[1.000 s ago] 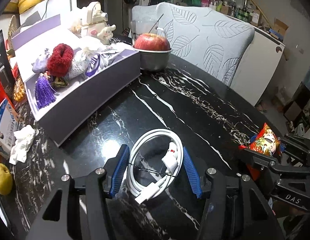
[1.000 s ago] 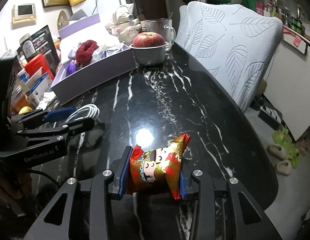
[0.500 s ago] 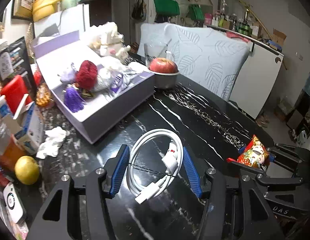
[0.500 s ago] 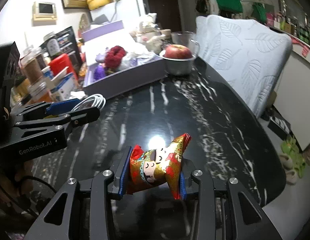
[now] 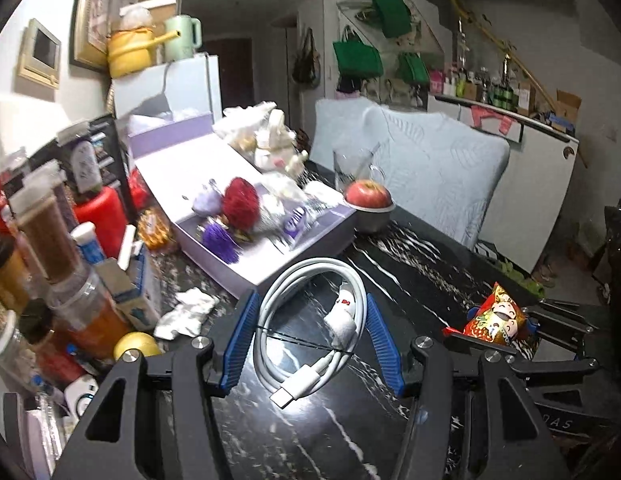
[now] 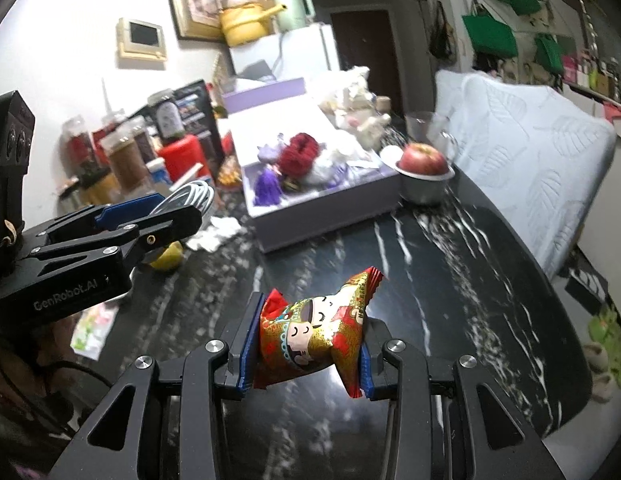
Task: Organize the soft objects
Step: 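Lift the white cable with the left gripper while the right carries the candy packet toward the box, then lower the cable into the gift box with the left gripper while the right lowers the candy packet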
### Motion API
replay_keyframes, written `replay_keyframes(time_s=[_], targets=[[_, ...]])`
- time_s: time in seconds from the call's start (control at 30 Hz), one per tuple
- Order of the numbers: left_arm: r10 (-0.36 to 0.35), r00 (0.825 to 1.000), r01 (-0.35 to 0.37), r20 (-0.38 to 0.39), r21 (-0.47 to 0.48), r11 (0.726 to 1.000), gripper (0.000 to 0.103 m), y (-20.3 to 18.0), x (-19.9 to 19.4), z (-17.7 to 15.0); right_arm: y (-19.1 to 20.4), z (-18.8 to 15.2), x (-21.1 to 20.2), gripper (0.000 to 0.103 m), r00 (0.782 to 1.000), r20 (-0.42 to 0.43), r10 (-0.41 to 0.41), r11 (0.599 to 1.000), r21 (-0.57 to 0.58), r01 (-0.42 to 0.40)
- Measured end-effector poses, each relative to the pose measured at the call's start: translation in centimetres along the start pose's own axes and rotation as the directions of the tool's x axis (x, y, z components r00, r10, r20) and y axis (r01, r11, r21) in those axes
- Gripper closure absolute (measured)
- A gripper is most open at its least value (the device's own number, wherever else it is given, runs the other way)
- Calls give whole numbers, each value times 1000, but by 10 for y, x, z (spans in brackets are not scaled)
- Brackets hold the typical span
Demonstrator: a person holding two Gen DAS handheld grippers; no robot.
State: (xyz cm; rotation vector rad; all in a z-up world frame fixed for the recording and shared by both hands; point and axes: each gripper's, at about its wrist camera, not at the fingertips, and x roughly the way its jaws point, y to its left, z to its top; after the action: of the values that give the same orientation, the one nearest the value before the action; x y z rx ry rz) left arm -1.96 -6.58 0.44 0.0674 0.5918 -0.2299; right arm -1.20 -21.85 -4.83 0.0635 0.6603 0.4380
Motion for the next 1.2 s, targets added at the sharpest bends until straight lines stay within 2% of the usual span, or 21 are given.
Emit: replay_keyframes(time_s=[0.5,0.93,1.2], targets=[[42,992,-36,117,-54,998,48,47,-12,50,26,68,5,64,993,97,62,993,-106,-52],[69,978,-59,195,-57,997,48,78,38,117,17,148,59,64,989,125,77,985,-166,-56],[104,976,-89,190,-85,992,48,97,85,148,7,198,98,64,986,151,73,982,-183,-44]])
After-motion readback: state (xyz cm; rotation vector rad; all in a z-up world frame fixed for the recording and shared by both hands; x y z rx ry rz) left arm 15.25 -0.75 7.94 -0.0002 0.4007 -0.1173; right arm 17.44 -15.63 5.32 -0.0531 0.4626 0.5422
